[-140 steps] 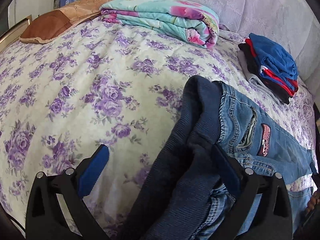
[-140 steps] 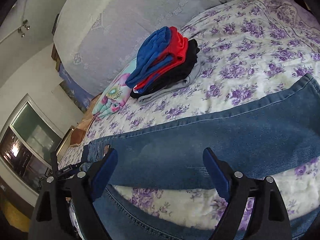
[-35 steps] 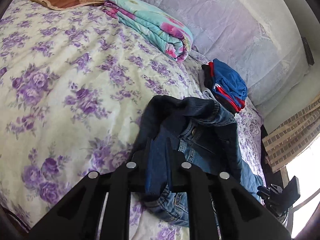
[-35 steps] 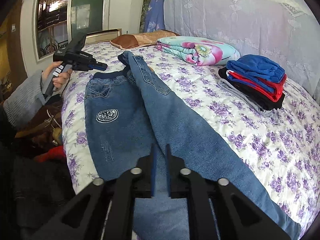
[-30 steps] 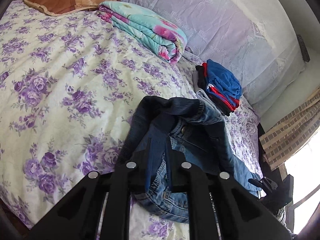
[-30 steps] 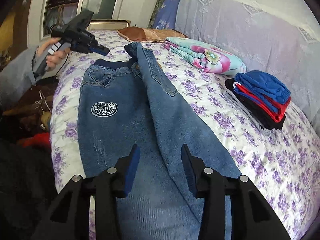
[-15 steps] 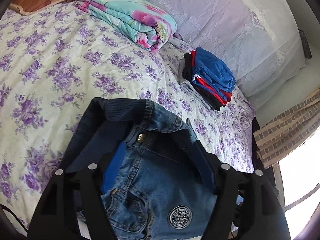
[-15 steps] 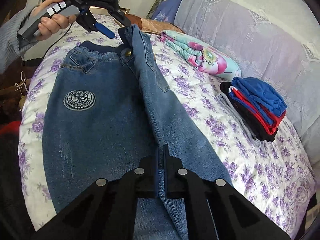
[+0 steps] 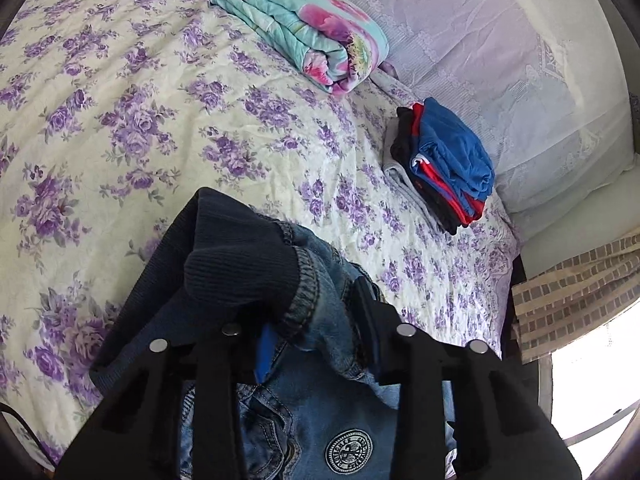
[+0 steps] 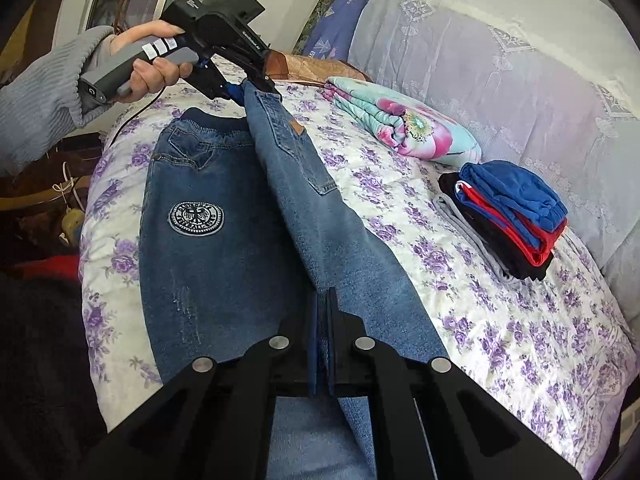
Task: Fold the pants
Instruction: 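Lower the jeans back-pocket side up onto the bed and open both grippers, then grasp the leg hem of the jeans with the right gripper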
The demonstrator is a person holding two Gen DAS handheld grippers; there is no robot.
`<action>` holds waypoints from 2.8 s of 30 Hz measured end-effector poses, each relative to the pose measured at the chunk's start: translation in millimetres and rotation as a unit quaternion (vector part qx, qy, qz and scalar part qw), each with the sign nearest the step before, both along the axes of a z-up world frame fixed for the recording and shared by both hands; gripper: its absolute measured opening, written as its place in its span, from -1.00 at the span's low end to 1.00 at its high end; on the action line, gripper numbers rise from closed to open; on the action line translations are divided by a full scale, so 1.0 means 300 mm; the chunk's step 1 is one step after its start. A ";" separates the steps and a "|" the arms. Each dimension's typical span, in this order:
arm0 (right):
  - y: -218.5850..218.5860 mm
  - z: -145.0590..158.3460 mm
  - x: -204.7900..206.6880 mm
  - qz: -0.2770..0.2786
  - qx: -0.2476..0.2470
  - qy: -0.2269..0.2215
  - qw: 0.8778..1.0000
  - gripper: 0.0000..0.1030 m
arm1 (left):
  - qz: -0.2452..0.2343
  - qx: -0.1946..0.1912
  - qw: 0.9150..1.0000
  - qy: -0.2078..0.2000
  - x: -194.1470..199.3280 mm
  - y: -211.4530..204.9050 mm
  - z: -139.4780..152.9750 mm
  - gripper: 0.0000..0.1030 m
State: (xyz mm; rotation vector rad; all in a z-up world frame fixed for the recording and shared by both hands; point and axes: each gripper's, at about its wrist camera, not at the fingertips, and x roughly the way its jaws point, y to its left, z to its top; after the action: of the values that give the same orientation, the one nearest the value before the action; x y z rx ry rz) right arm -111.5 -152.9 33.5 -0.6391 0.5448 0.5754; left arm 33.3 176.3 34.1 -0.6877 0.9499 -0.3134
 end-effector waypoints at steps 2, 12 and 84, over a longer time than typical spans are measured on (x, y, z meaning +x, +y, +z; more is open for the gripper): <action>0.002 0.022 -0.004 -0.001 -0.005 -0.012 1.000 -0.93 | -0.008 0.012 0.999 -0.028 -0.016 -0.007 0.053 -0.41; 0.010 -0.015 -0.161 0.031 0.022 0.051 0.998 -0.92 | -0.065 0.007 0.994 -0.086 -0.221 0.100 -0.008 -0.50; -0.998 -0.213 -0.248 -0.421 0.547 0.153 0.707 0.46 | -0.185 0.236 0.930 -0.212 -0.504 -0.430 -0.180 0.81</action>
State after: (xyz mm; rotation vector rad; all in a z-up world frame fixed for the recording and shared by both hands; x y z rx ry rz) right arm -185.8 -452.2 -30.4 0.8663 0.6219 0.0340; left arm -118.0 47.4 -19.9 0.0158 0.6918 -0.5208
